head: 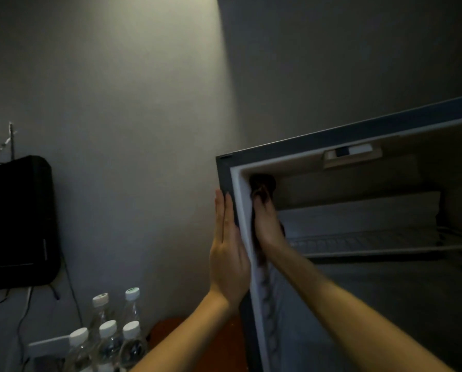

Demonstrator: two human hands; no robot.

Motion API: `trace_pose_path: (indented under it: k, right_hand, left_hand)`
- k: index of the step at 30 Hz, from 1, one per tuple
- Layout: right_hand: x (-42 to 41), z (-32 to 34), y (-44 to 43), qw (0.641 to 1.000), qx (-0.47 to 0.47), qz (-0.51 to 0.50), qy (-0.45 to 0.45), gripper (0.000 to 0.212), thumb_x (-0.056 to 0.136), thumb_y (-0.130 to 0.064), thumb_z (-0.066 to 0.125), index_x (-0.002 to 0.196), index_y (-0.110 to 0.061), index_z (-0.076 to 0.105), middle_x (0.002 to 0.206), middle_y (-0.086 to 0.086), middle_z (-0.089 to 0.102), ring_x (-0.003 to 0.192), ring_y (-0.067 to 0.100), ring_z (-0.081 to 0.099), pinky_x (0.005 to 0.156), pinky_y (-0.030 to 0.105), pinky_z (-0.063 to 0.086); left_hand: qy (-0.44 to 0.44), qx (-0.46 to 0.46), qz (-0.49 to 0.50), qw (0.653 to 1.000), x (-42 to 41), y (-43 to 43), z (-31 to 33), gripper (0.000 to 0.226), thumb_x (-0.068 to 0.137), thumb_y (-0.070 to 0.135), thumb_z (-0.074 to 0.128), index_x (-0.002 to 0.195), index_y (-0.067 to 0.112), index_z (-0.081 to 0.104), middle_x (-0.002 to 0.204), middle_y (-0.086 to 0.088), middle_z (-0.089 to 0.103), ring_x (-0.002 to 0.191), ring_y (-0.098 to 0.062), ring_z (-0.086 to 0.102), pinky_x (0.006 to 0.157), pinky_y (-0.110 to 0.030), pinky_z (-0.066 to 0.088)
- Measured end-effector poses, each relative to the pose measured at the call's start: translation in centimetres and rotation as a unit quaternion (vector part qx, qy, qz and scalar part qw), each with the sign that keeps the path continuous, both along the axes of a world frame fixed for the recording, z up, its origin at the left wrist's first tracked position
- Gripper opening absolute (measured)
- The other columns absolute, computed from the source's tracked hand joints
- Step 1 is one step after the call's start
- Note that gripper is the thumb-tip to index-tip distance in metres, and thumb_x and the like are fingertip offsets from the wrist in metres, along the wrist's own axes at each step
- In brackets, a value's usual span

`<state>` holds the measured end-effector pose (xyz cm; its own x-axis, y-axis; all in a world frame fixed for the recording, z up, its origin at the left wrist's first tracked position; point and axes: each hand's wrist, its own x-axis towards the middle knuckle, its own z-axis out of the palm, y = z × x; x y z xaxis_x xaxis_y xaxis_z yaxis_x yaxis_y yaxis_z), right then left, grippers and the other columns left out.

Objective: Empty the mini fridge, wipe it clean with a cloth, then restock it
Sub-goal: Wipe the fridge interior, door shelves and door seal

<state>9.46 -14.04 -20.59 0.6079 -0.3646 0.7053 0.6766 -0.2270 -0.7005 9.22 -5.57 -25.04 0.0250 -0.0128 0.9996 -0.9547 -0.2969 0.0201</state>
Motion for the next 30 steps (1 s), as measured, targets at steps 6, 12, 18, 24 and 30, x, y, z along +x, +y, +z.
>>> trace_pose_path:
  k: [6, 12, 18, 24, 30]
  right_hand:
    - [-1.7, -2.0, 0.9, 0.99, 0.037, -0.038, 0.133, 0.042, 0.106, -0.024, 0.032, 0.145, -0.013, 0.039, 0.139, 0.015, 0.052, 0.123, 0.029, 0.052, 0.105, 0.039, 0.038]
    - [-6.3, -1.4, 3.3, 0.999, 0.009, 0.041, -0.005, 0.045, 0.103, -0.008, 0.036, 0.147, -0.019, 0.039, 0.144, -0.003, 0.045, 0.133, 0.008, 0.039, 0.111, 0.023, 0.03]
    - [-1.1, 1.8, -0.6, 0.99, 0.03, -0.017, 0.14, 0.036, 0.103, -0.013, 0.034, 0.136, -0.006, 0.047, 0.131, 0.019, 0.056, 0.118, 0.032, 0.053, 0.103, 0.039, 0.042]
    - [-4.5, -3.0, 1.1, 0.986, 0.038, -0.031, 0.158, 0.03, 0.103, -0.012, 0.039, 0.126, -0.011, 0.058, 0.112, 0.01, 0.062, 0.116, 0.03, 0.057, 0.089, 0.021, 0.046]
    - [-5.7, 0.3, 0.7, 0.996, -0.066, -0.026, 0.058, 0.042, 0.1, -0.007, 0.039, 0.137, -0.023, 0.052, 0.122, 0.006, 0.062, 0.114, 0.022, 0.057, 0.099, 0.033, 0.045]
  left_hand:
    - [-0.021, -0.015, 0.018, 1.0, 1.0, -0.2, -0.4, 0.053, 0.106, 0.028, 0.028, 0.152, 0.01, 0.008, 0.16, 0.002, 0.008, 0.147, -0.017, 0.017, 0.117, -0.022, 0.021]
    - [-0.02, 0.001, 0.097, 0.995, 1.3, -0.5, -0.7, 0.053, 0.106, 0.032, 0.02, 0.15, 0.004, 0.009, 0.159, -0.013, 0.009, 0.148, -0.013, 0.008, 0.116, -0.012, 0.012]
    - [-0.033, 0.002, 0.076, 0.997, 0.8, -0.9, -1.7, 0.058, 0.102, 0.004, 0.026, 0.153, 0.011, 0.001, 0.159, -0.017, 0.007, 0.149, -0.023, 0.003, 0.12, -0.024, 0.009]
    - [-0.031, -0.011, 0.1, 0.994, 0.4, -1.1, -1.7, 0.066, 0.1, 0.015, 0.032, 0.153, 0.026, -0.006, 0.161, 0.008, -0.006, 0.149, -0.017, 0.002, 0.118, -0.016, 0.007]
    - [-0.026, -0.007, 0.085, 0.996, 0.0, -1.0, -1.7, 0.059, 0.105, 0.039, 0.025, 0.154, 0.015, 0.003, 0.159, -0.009, 0.011, 0.148, -0.023, 0.008, 0.118, -0.019, 0.01]
